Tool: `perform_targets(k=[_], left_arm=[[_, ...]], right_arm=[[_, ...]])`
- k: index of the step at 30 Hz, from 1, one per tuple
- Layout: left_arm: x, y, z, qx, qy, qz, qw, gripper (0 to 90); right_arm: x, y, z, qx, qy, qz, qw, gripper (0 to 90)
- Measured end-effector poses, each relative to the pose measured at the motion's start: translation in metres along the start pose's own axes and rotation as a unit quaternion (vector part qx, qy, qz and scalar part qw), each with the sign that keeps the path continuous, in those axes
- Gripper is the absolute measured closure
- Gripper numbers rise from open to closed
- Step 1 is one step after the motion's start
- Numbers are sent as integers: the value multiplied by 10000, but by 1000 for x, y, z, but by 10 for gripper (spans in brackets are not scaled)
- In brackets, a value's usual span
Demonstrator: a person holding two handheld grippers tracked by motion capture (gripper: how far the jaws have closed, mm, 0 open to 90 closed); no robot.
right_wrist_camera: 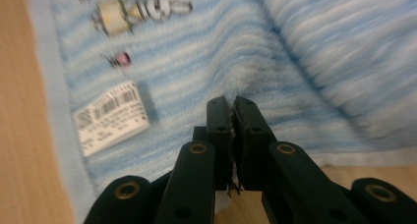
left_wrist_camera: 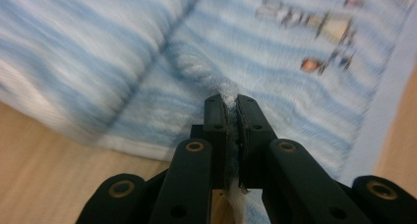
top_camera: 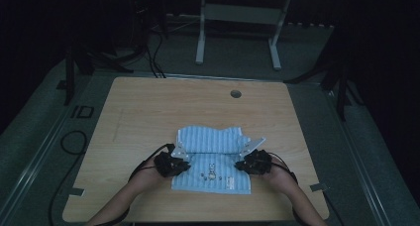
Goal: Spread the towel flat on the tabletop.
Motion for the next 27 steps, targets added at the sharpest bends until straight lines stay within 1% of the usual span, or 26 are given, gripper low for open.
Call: perform_targets(k=[2, 3, 4, 5, 6, 7, 8, 9, 10, 11, 12, 13, 15, 16, 17, 18, 19, 20, 21, 22, 23, 24, 25, 26, 27], left_arm=[[-15, -1, -6, -94, 226, 0, 9997, 864], [-26, -2, -10, -140, 351, 26, 9993, 867], [-33, -1, -13, -173, 457, 23, 9988, 867], [-42, 1, -15, -191, 556, 32, 9983, 867], [-51, 4, -17, -121, 643, -11, 9979, 867], [-60, 8, -19, -99, 735, -17, 9972, 867], [-60, 8, -19, -99, 735, -17, 9972, 867], [-75, 19, -18, 31, 771, 72, 9970, 867], [-80, 25, -17, 18, 751, 110, 9971, 866], [-83, 31, -14, 37, 688, 209, 9974, 866], [-86, 39, -11, 120, 653, 226, 9975, 865], [-88, 46, -7, 196, 575, 257, 9978, 865], [-89, 58, 2, 173, 436, 516, 9976, 864], [-87, 63, 7, 197, 327, 605, 9974, 863], [-84, 68, 13, 144, 173, 749, 9969, 863], [-81, 72, 19, 121, 80, 856, 9962, 863], [-77, 74, 25, 88, -46, 974, 9952, 862], [-72, 77, 31, 101, -189, 1020, 9946, 862], [-67, 79, 37, 146, -285, 1005, 9944, 859], [-62, 80, 42, 57, -379, 1104, 9931, 858], [-57, 81, 47, 57, -490, 1155, 9921, 858], [-53, 80, 51, 28, -555, 1161, 9917, 856], [-49, 79, 55, -34, -649, 1264, 9898, 855], [-46, 79, 58, -42, -763, 1365, 9877, 854], [-43, 79, 61, -37, -821, 1359, 9873, 853]], right_arm=[[-10, 2, -3, 19, 153, 74, 9999, 859], [-18, 4, -5, 57, 283, 71, 9996, 859], [-29, 4, -8, 59, 407, 179, 9990, 860], [-36, 3, -9, 43, 481, 227, 9986, 860], [-45, 2, -12, 21, 602, 244, 9979, 860], [-55, 0, -14, 5, 718, 275, 9970, 860], [-55, 0, -14, 5, 718, 275, 9970, 860], [-64, -3, -15, -24, 828, 295, 9961, 860], [-80, -14, -17, -82, 956, 260, 9950, 859], [-86, -20, -17, -91, 992, 211, 9948, 859], [-92, -35, -16, -173, 960, 133, 9951, 859], [-92, -35, -16, -173, 960, 133, 9951, 859], [-93, -51, -11, -280, 864, -24, 9959, 858], [-92, -59, -8, -291, 803, -77, 9963, 858], [-91, -65, -5, -273, 743, -157, 9967, 858], [-90, -72, -1, -276, 695, -244, 9969, 857], [-87, -78, 3, -184, 684, -343, 9969, 857], [-82, -83, 7, -109, 653, -465, 9967, 857], [-77, -88, 11, -66, 579, -585, 9966, 856], [-71, -93, 15, -30, 509, -668, 9965, 856], [-65, -97, 18, 51, 466, -787, 9958, 855], [-58, -100, 21, 144, 454, -903, 9948, 855], [-53, -104, 24, 143, 409, -978, 9943, 855], [-48, -108, 25, 179, 398, -1083, 9932, 854], [-44, -111, 27, 233, 401, -1179, 9919, 854]])
Point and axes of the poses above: each handheld gripper's, and its own axes: x roughly forward along the jaws, z roughly out of its underside, y roughly to its right, the point moved 1 cm from there along x, roughly forward along the jaws, and after that the axes turned 11 degrees about -x, right-handed, at the moved point
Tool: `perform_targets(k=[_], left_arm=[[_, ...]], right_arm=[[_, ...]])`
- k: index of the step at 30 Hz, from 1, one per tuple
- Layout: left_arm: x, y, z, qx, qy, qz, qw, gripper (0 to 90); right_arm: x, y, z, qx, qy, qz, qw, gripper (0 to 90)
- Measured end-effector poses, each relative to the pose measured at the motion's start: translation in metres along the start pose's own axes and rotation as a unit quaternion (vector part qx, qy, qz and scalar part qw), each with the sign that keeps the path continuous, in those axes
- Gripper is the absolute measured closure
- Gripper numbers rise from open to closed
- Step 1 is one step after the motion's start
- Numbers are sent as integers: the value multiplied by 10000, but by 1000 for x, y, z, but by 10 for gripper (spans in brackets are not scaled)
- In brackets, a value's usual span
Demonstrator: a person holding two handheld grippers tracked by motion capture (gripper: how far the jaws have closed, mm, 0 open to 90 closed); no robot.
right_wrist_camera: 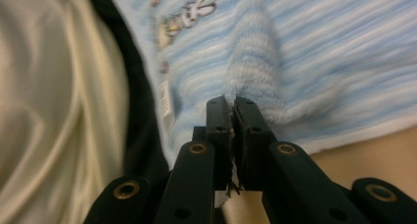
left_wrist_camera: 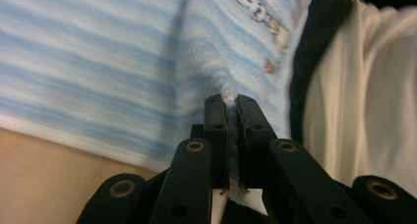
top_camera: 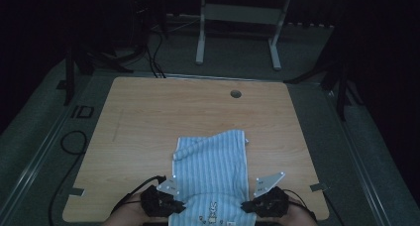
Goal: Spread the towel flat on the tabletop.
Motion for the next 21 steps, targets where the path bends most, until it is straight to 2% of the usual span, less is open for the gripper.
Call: perform_targets(k=[2, 3, 4, 5, 7, 8, 9, 12, 14, 15, 17, 18, 19, 21], left_arm=[[7, -1, 4, 13, -222, 130, 9997, 853], [10, -1, 6, 5, -322, 159, 9994, 850], [14, 0, 7, -7, -403, 210, 9990, 850], [15, 1, 7, 40, -439, 224, 9988, 837], [11, -1, 4, -1, -341, 307, 9989, 763], [6, -3, 1, -16, -229, 235, 9995, 700], [-2, -6, -3, -54, -87, 158, 9998, 636], [-25, -16, -17, -101, 266, -270, 9992, 609], [-40, -25, -27, -171, 490, -278, 9983, 569], [-46, -29, -31, -154, 569, -323, 9977, 570], [-54, -39, -39, -168, 680, -498, 9963, 568], [-56, -47, -43, -277, 783, -591, 9948, 567], [-57, -55, -47, -413, 833, -643, 9936, 567], [-55, -72, -54, -622, 913, -778, 9908, 567]], right_arm=[[7, -4, 3, -15, -49, -131, 9999, 854], [15, -8, 5, 23, -150, -271, 9995, 854], [15, -8, 5, 23, -150, -271, 9995, 854], [19, -10, 6, -2, -261, -348, 9991, 847], [23, -14, 5, -152, -362, -358, 9986, 776], [22, -13, 4, -157, -353, -346, 9987, 739], [18, -11, 1, -166, -320, -274, 9990, 719], [-2, 4, -8, -89, -120, 32, 9999, 653], [-18, 17, -15, -79, 1, 366, 9993, 615], [-25, 25, -18, -5, 80, 347, 9994, 582], [-37, 38, -24, -5, 184, 553, 9983, 520], [-44, 50, -28, 38, 261, 789, 9965, 517], [-44, 50, -28, 38, 261, 789, 9965, 517], [-48, 67, -29, 179, 339, 1035, 9939, 518]])
Point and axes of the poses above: each handheld gripper's, and its own axes: x roughly forward along the jaws, z roughly out of its underside, y roughly to its right, the point moved 1 cm from there along x, roughly forward along the jaws, and after that the axes turned 11 degrees about -x, right-handed, at the moved point
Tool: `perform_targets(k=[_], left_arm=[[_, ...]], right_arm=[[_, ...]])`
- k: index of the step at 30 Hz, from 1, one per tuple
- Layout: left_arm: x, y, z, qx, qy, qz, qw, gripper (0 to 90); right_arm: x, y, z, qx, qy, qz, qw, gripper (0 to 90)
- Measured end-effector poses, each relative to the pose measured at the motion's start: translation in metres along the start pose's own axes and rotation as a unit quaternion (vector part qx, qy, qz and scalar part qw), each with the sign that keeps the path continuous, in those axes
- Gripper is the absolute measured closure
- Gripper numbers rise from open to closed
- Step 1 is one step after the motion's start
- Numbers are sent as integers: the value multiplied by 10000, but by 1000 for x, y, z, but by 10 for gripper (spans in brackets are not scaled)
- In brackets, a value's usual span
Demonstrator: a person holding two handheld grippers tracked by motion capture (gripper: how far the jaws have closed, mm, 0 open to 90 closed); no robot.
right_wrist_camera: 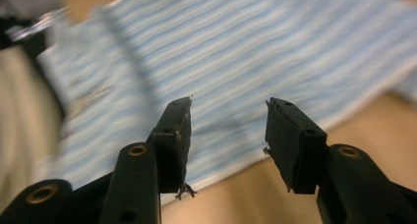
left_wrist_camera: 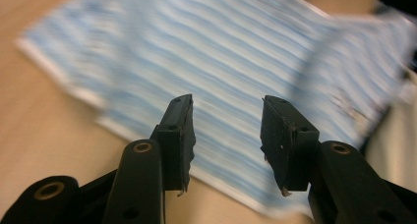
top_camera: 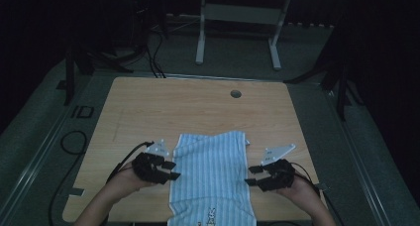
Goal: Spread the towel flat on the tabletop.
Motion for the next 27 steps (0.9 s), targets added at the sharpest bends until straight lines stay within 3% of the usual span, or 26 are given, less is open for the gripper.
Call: perform_targets(k=[2, 5, 11, 14, 16, 19, 22, 23, 25, 27], left_arm=[[9, -14, -6, -156, -44, -230, 9996, 548], [23, -29, -9, -300, -125, -582, 9978, 518], [41, -42, -5, -466, -321, -884, 9945, 462], [47, -46, -3, -566, -383, -994, 9927, 452], [50, -50, -3, -609, -492, -1020, 9917, 447], [54, -56, -2, -714, -490, -912, 9921, 437], [59, -56, -4, -673, -515, -846, 9928, 454], [60, -55, -5, -606, -504, -791, 9937, 493], [62, -51, -7, -483, -547, -725, 9947, 589], [62, -50, -11, -469, -540, -730, 9948, 749]], right_arm=[[3, 19, -1, 269, 52, 226, 9994, 526], [14, 44, -4, 466, -77, 499, 9976, 529], [53, 79, -2, 756, -628, 565, 9936, 529], [68, 86, 2, 862, -868, 599, 9907, 531], [73, 87, 3, 901, -874, 510, 9908, 543], [78, 87, 2, 889, -901, 403, 9911, 608], [81, 87, 0, 844, -916, 240, 9919, 766], [82, 88, -1, 837, -941, 170, 9919, 846], [82, 87, -3, 743, -999, 147, 9921, 875], [82, 88, -5, 680, -1029, 168, 9922, 880]])
Point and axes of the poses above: each handheld gripper's, and its own axes: x roughly forward along the jaws, z roughly out of its underside, y roughly to its right, the point moved 1 cm from there along x, roughly forward along the jaws, and after that the axes turned 11 degrees about -x, right-handed, at the moved point
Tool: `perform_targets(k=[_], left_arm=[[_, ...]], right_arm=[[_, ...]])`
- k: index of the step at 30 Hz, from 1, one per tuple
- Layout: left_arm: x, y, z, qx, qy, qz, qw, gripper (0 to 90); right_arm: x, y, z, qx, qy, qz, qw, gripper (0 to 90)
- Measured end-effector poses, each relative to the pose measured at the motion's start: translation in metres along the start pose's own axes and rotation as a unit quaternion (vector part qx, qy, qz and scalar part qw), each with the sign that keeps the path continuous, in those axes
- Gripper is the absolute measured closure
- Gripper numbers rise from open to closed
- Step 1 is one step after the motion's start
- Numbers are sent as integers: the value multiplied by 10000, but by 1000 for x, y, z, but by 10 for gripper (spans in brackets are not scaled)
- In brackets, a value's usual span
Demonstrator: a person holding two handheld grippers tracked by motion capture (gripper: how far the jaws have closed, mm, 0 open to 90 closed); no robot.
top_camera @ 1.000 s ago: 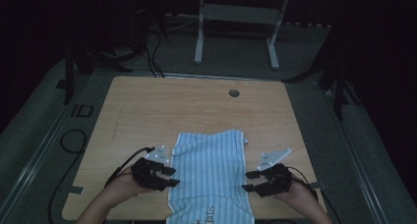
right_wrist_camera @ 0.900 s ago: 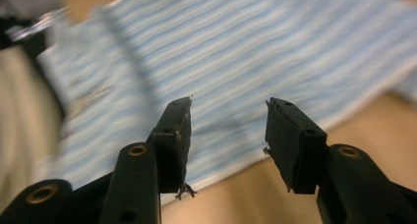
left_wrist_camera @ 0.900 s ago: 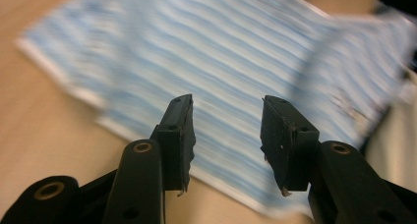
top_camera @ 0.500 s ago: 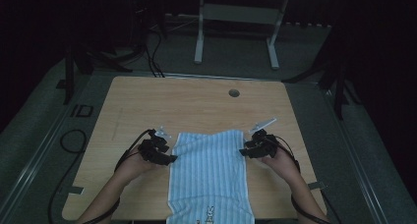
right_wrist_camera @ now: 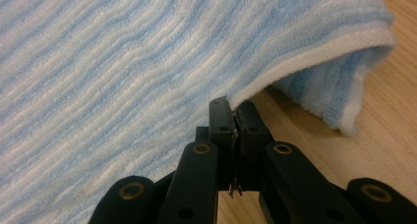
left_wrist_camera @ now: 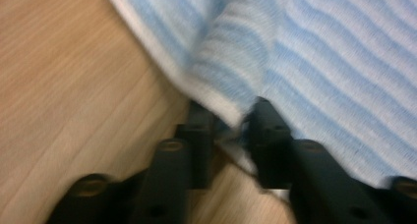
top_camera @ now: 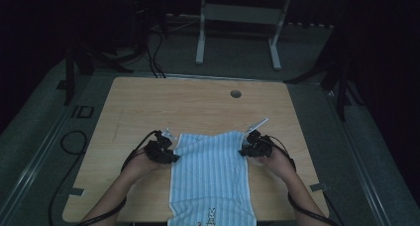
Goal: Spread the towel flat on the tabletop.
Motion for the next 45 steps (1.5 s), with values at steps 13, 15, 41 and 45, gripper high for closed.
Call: perform_targets(k=[13, 15, 41, 45], left_arm=[[-41, -4, -36, -177, 925, -341, 9950, 887], [-51, 0, -37, -140, 1024, -361, 9940, 887], [-26, 59, 84, 411, -608, 885, 9934, 822], [-34, 49, 85, 252, -622, 1146, 9911, 695]], right_arm=[[-42, 13, -22, -62, 467, 717, 9963, 881], [-54, 9, -25, -133, 569, 798, 9951, 881], [-39, -118, 63, -679, -242, -322, 9969, 864], [-36, -122, 72, -524, -268, -588, 9965, 695]])
Point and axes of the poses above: each handheld gripper's, and its own axes: x roughly forward along the jaws, z roughly out of its underside, y roughly to its right, the point moved 1 cm from there along x, roughly forward along the jaws, and after that the axes turned 11 degrees about -x, right-handed, at the moved point
